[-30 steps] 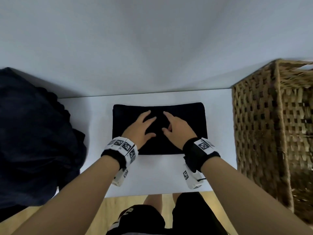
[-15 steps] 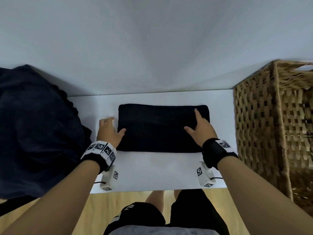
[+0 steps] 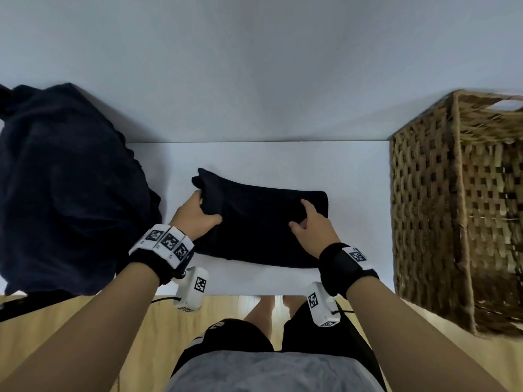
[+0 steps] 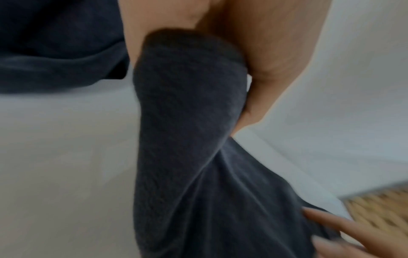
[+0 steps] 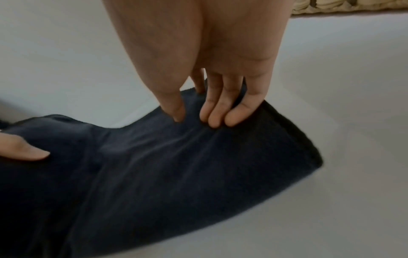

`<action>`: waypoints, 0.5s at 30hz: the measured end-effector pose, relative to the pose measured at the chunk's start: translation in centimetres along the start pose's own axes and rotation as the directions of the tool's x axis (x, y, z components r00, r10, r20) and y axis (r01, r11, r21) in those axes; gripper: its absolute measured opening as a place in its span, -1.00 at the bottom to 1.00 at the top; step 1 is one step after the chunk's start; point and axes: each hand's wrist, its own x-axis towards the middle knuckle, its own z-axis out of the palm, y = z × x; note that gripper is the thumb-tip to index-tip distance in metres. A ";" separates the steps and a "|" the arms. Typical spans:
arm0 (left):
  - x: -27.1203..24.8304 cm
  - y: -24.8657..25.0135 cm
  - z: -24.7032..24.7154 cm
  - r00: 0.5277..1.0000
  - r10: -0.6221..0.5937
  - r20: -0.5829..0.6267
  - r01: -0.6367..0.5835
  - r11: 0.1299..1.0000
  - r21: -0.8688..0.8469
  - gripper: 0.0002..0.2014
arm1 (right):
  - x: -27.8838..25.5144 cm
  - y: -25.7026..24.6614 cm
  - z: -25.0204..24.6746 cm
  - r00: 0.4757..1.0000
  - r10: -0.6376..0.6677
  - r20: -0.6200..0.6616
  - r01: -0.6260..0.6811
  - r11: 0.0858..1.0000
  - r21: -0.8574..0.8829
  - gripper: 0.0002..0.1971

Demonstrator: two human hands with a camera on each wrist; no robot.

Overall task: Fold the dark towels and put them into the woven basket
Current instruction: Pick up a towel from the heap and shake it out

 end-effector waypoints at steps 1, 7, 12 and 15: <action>-0.8 0.9 0.6 0.999 0.038 0.004 -0.038 0.999 0.024 -0.36 | -0.2 -0.5 -0.2 1.000 -0.009 -0.016 0.010 0.999 0.043 -0.51; -4.5 6.3 6.9 0.957 0.255 0.140 -0.267 0.962 0.066 -0.30 | -2.2 -4.3 -1.3 0.977 0.038 0.207 -0.169 0.730 0.662 -0.52; -5.4 7.5 9.4 0.862 0.292 0.414 -0.265 0.956 -0.122 -0.19 | -3.3 -2.3 -2.0 0.991 0.099 0.093 -0.135 0.758 0.638 -0.65; -4.7 6.9 9.1 0.901 0.269 0.341 -0.187 0.949 -0.253 -0.46 | -3.1 -0.2 -2.7 0.984 0.166 0.061 -0.170 0.793 0.585 -0.80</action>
